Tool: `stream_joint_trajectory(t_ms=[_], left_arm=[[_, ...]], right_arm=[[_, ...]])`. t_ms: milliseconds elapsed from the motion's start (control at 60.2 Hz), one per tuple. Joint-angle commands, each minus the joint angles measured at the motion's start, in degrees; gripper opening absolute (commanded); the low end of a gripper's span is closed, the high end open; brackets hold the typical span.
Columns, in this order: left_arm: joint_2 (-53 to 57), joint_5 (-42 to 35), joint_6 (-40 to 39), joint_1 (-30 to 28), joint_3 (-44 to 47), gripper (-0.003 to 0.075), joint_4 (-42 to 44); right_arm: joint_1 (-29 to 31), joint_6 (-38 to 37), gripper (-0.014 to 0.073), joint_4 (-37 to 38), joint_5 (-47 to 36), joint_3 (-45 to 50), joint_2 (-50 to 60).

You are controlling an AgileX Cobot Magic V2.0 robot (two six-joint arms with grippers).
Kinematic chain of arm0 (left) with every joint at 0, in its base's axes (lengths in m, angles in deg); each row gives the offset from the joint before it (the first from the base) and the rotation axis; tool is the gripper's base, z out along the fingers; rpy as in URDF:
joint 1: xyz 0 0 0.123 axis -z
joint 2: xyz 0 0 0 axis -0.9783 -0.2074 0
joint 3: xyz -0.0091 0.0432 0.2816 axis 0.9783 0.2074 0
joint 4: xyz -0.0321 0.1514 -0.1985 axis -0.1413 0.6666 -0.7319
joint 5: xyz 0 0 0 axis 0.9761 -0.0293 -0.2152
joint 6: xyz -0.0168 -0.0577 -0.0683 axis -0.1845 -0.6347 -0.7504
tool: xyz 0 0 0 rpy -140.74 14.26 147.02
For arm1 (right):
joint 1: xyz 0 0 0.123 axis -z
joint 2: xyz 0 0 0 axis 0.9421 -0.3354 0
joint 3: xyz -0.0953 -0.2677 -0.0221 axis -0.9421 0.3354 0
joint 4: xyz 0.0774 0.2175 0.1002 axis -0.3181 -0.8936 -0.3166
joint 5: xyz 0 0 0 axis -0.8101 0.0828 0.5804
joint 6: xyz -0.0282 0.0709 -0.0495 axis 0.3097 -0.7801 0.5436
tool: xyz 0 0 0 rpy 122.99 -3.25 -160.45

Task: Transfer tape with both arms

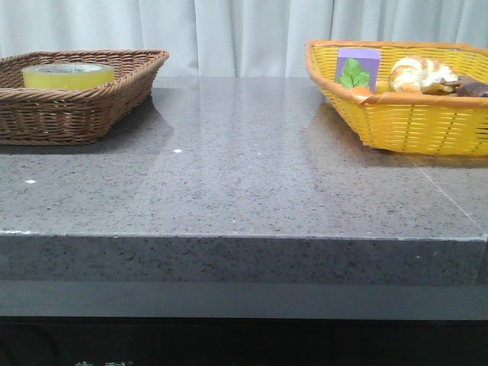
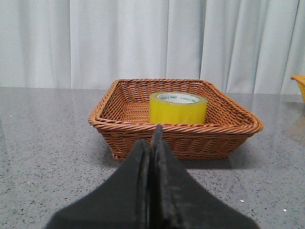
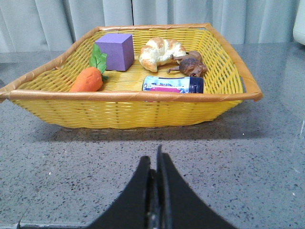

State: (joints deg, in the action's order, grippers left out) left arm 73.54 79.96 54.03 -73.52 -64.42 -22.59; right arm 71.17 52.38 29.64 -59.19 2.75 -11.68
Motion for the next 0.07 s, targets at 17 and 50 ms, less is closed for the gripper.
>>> stream_joint_trajectory(t_ms=[17, 50], left_arm=[[1.08, -4.74, -0.48, -0.05, 0.41, -0.0020, -0.15], [1.08, -4.74, -0.48, -0.05, 0.41, -0.0020, -0.15]], right_arm=[[0.33, 0.17, -0.0067, -0.22, -4.68, -0.35, 1.33], [0.33, 0.17, -0.0067, -0.22, -4.68, -0.35, 1.33]])
